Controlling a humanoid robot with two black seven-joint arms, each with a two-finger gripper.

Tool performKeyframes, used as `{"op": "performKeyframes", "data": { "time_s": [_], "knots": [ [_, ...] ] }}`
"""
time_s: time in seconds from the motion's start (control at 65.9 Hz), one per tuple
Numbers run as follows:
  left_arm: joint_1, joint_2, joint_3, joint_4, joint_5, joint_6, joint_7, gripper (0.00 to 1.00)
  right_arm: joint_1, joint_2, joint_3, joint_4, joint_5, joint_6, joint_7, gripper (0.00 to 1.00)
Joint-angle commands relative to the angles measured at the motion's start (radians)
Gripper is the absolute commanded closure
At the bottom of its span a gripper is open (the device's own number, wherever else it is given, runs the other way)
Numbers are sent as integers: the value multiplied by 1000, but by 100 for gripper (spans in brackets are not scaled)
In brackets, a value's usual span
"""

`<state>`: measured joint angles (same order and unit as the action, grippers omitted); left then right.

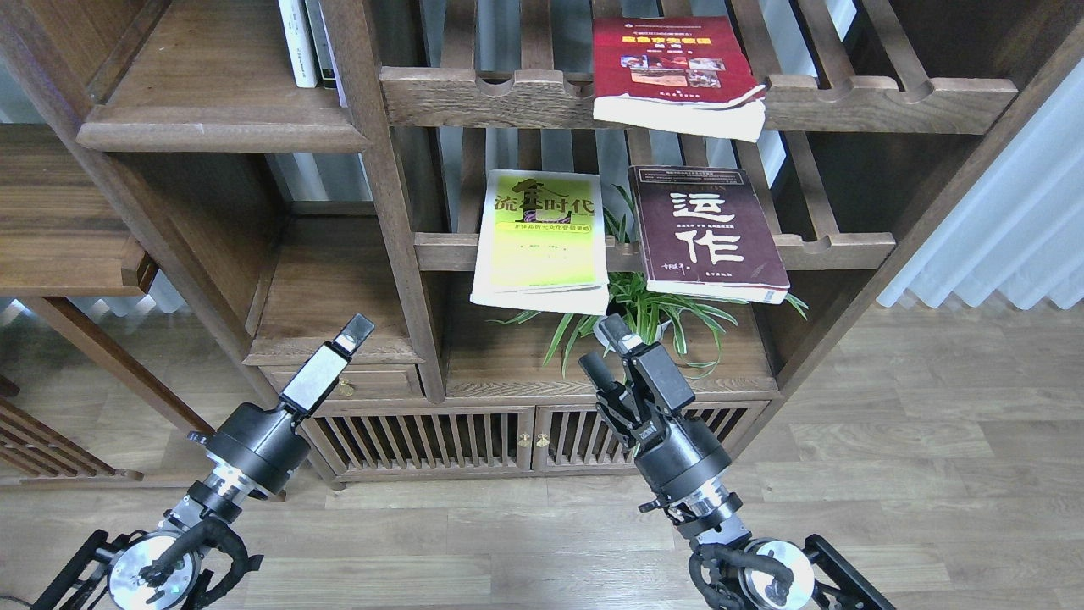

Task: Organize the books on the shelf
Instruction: 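Raise both grippers toward the middle shelf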

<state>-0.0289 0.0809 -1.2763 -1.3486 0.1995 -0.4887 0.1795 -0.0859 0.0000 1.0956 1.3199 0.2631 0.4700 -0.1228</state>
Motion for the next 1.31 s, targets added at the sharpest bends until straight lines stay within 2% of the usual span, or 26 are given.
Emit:
{"op": "performKeyframes", "data": {
  "time_s": [0.0,0.076,0.167,0.486,0.789,1.29],
  "knots": [
    [-2,-9,0,-1,0,0,8,0,-3,0,4,-2,1,4,0,0],
    [-9,-18,-1,-1,1,0,38,0,-6,0,4,-2,1,6,0,0],
    [-9,-29,-9,-1,1,0,48,0,-6,0,7,-4,1,6,0,0],
    [-6,-27,-37,0,1,0,48,0,6,0,52,-41,1,7,9,0],
    [-5,-33,-64,0,0,0,46,0,20,0,32,-145,-34,19,9,0],
    [6,-21,-138,0,0,0,46,0,5,0,35,-148,-38,19,2,0]
  ]
}}
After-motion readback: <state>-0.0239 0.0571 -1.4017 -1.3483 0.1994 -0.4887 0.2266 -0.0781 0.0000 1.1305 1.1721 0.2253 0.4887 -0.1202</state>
